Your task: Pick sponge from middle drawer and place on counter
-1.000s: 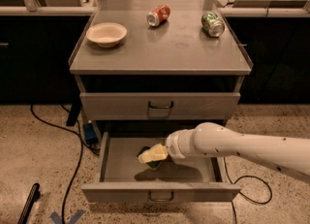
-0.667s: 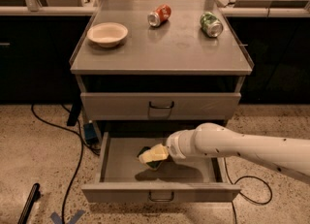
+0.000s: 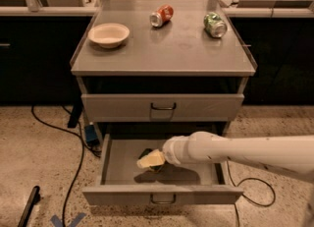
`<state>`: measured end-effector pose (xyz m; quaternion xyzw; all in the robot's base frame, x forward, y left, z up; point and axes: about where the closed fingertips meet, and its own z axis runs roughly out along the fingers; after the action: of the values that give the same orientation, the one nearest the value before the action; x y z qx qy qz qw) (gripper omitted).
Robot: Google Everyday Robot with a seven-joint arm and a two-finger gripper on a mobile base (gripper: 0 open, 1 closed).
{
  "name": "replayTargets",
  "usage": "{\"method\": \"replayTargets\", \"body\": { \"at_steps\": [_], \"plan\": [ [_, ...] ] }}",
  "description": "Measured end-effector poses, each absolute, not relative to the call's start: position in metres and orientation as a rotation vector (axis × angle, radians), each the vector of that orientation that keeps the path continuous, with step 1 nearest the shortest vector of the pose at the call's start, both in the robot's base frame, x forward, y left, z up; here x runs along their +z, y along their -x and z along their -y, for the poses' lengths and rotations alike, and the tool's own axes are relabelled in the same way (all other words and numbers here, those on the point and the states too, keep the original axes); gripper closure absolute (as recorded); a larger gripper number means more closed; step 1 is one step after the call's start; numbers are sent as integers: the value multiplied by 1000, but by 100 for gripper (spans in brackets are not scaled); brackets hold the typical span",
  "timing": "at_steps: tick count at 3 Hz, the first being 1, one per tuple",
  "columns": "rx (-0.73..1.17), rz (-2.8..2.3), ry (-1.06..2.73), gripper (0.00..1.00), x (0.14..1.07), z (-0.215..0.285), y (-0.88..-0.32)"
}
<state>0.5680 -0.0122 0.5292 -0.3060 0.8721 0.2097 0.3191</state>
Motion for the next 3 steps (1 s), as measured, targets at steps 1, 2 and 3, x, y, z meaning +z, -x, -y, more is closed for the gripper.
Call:
{"method": "replayTargets", "body": {
  "at_steps": [1, 2, 3],
  "plan": [
    [533, -2282, 885, 0, 501, -2, -575],
    [560, -2285, 916, 0, 476, -11, -579],
    [601, -2315, 873, 0, 450, -14, -581]
  ]
}}
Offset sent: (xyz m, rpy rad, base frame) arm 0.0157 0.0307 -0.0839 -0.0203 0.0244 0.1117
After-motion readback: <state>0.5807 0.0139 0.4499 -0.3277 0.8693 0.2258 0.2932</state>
